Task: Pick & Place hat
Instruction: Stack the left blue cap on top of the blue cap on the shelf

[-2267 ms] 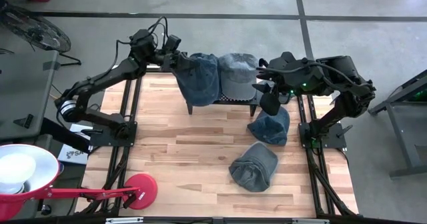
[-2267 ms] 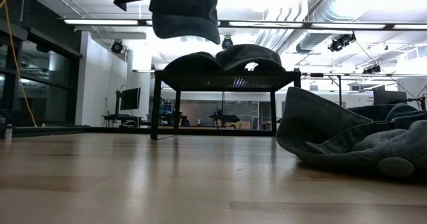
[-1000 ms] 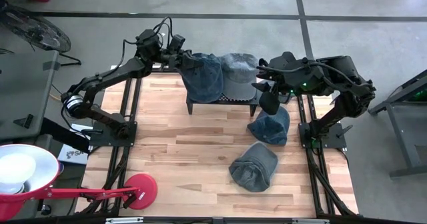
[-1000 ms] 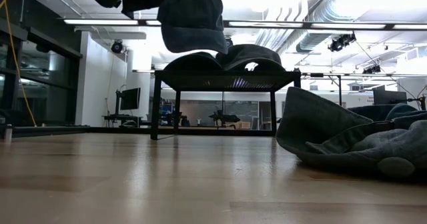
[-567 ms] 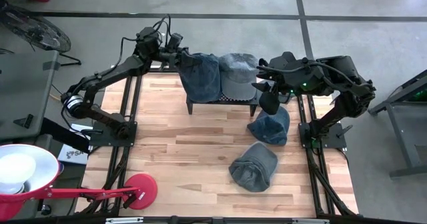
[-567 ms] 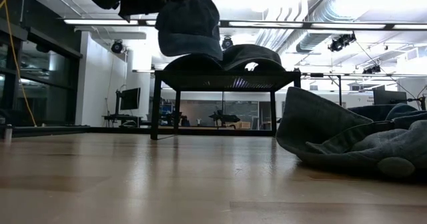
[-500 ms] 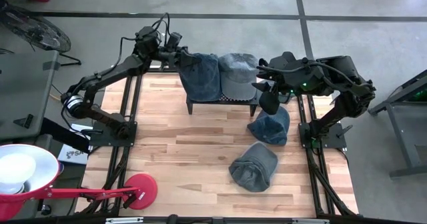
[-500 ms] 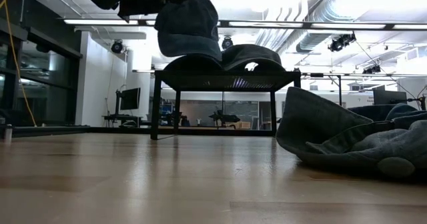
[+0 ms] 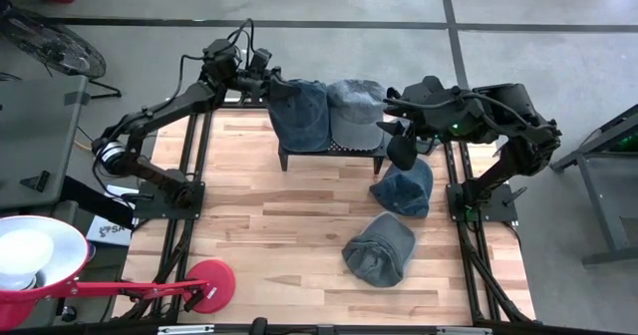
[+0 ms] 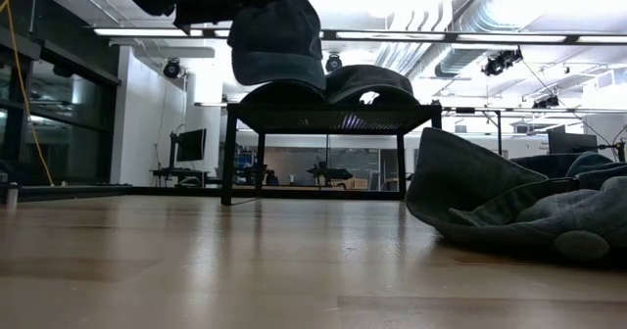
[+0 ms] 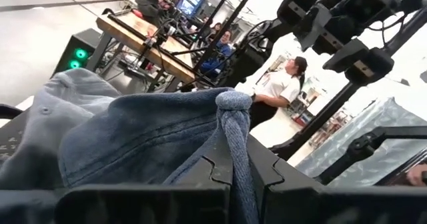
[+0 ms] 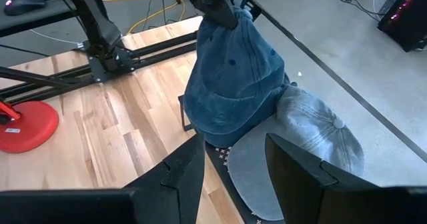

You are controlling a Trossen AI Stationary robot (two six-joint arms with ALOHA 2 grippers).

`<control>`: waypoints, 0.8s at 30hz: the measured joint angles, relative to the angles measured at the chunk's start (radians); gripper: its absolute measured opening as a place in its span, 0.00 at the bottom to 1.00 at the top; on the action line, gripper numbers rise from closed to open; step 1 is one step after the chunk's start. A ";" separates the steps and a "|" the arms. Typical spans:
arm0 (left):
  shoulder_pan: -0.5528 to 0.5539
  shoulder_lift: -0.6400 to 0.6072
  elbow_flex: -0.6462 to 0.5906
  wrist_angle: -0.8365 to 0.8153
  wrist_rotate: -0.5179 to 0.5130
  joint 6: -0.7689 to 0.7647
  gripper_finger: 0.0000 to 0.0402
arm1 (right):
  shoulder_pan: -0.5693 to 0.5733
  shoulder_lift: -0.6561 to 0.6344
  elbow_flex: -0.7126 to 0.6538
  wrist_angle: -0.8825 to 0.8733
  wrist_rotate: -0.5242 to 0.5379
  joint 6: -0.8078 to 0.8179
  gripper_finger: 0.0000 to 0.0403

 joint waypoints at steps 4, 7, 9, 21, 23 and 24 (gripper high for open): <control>0.000 0.032 0.000 0.003 0.003 0.030 0.00 | 0.000 0.000 0.000 0.001 0.002 0.000 0.37; 0.000 0.060 0.000 -0.004 0.008 0.060 0.00 | 0.000 0.000 0.000 0.002 0.002 0.000 0.37; 0.000 0.069 0.000 0.002 0.001 0.093 0.00 | 0.000 0.000 0.000 0.002 0.002 0.002 0.37; 0.000 0.073 0.000 0.003 -0.135 0.195 0.00 | 0.000 0.000 0.000 0.003 0.002 0.003 0.37; 0.000 0.073 0.000 -0.004 -0.165 0.208 0.00 | 0.000 0.002 0.000 0.003 0.002 0.003 0.37; 0.000 0.073 0.000 -0.006 -0.184 0.214 0.00 | 0.000 0.003 0.000 0.003 0.003 0.003 0.37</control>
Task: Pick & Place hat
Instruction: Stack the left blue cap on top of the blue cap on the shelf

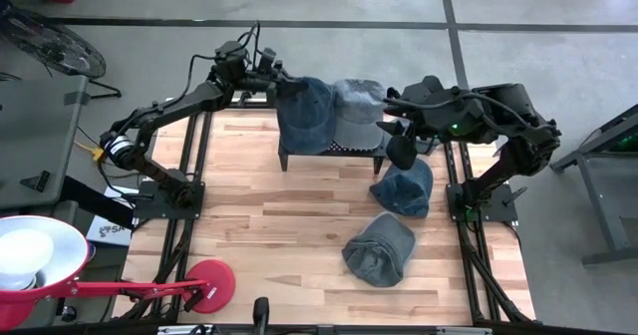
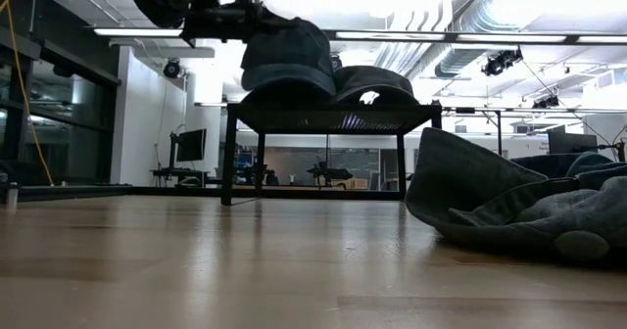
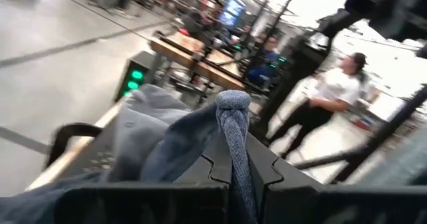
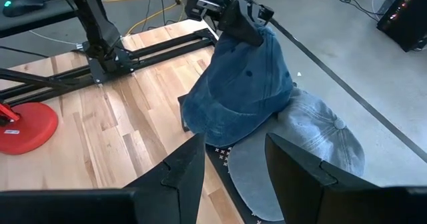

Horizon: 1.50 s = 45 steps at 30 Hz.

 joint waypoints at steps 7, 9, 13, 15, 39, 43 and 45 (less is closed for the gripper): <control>0.000 0.000 0.000 -0.067 -0.127 0.033 0.04 | 0.000 0.006 0.000 0.000 0.007 -0.002 0.37; 0.000 0.000 0.000 -0.097 -0.162 0.048 0.04 | 0.000 0.008 0.000 0.000 0.009 -0.002 0.37; 0.000 0.000 0.000 -0.144 -0.254 0.066 0.04 | 0.000 0.011 0.000 0.000 0.018 -0.003 0.37; 0.000 0.000 -0.001 -0.159 -0.293 0.067 0.05 | 0.000 0.015 0.000 0.000 0.020 -0.003 0.37; 0.000 -0.002 -0.001 -0.186 -0.312 0.159 0.28 | 0.000 0.023 0.000 -0.019 0.074 0.096 0.38; 0.000 -0.002 -0.001 -0.159 -0.292 0.132 0.40 | 0.000 0.023 0.000 -0.039 0.098 0.112 0.40; 0.000 -0.002 -0.001 -0.160 -0.304 0.125 0.44 | 0.000 0.023 0.000 -0.039 0.099 0.120 0.42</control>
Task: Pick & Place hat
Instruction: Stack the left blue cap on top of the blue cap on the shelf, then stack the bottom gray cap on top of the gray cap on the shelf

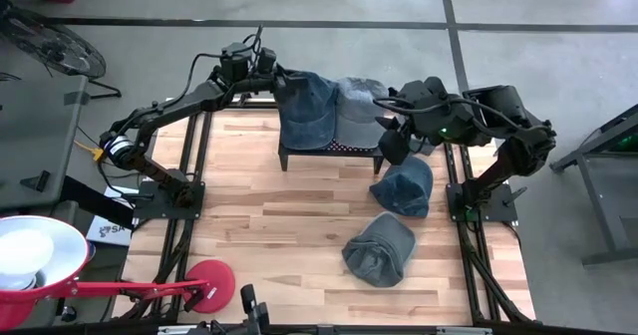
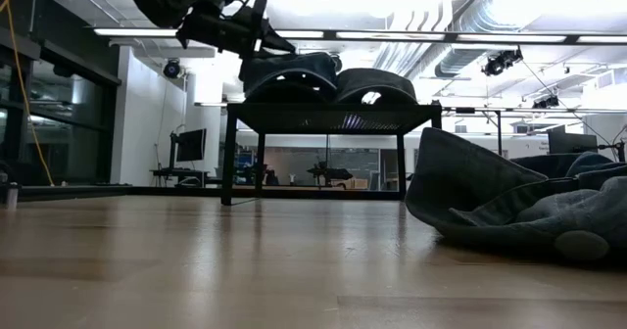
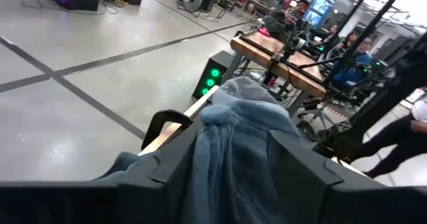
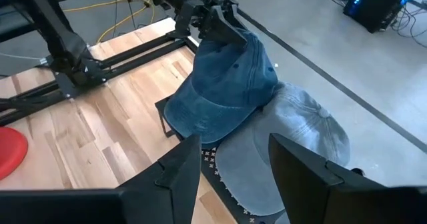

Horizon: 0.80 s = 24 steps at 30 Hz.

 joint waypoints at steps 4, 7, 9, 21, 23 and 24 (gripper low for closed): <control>0.000 0.000 0.000 0.005 -0.026 -0.002 0.52 | -0.013 0.000 0.000 -0.004 -0.002 0.020 0.44; 0.000 0.000 0.000 0.012 -0.057 -0.002 0.58 | -0.025 0.000 0.000 -0.006 -0.008 0.034 0.46; 0.000 -0.004 0.000 0.012 -0.061 -0.001 0.62 | -0.033 0.000 0.000 -0.006 -0.024 0.034 0.48; 0.000 -0.027 0.000 0.159 -0.075 0.009 0.68 | -0.064 0.000 0.000 -0.044 -0.032 0.046 0.51; 0.000 -0.040 0.000 0.194 -0.074 0.009 0.68 | -0.073 0.000 0.000 -0.079 -0.033 0.081 0.51; 0.000 -0.046 0.000 0.206 -0.074 0.009 0.68 | -0.077 -0.001 0.000 -0.094 -0.035 0.099 0.51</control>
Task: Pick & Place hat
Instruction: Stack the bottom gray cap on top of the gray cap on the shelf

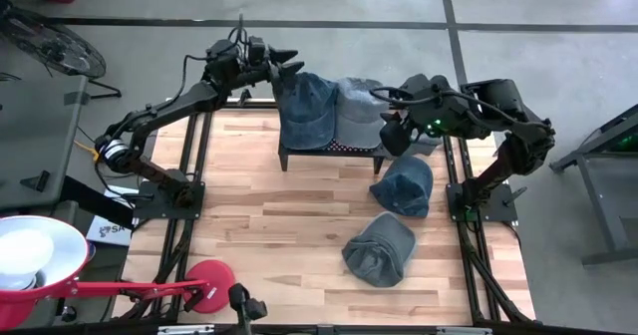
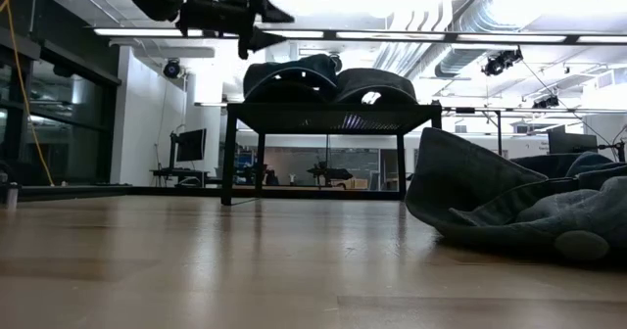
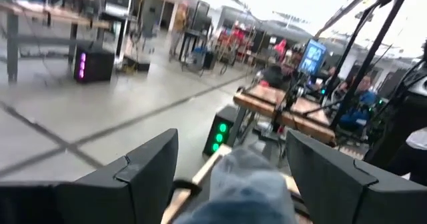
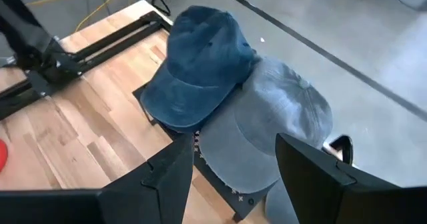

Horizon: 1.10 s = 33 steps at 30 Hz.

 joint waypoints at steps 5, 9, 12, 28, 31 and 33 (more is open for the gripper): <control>-0.010 -0.041 0.000 0.019 -0.003 0.000 0.68 | -0.008 0.000 0.000 0.003 -0.079 0.016 0.51; -0.026 -0.072 0.000 0.016 -0.001 0.000 0.68 | -0.002 0.000 0.000 0.003 -0.162 0.018 0.51; -0.055 -0.090 0.000 0.022 -0.002 0.000 0.68 | 0.021 -0.001 -0.015 0.008 -0.212 0.024 0.51; -0.191 -0.109 0.000 0.007 -0.014 0.009 0.68 | 0.235 0.000 -0.562 0.050 -0.418 0.538 0.51; -0.193 -0.109 0.000 0.005 -0.009 0.007 0.68 | 0.288 0.000 -0.671 0.112 -0.510 0.674 0.51; -0.192 -0.109 0.000 -0.003 0.002 0.001 0.68 | 0.326 0.000 -0.739 0.178 -0.576 0.765 0.51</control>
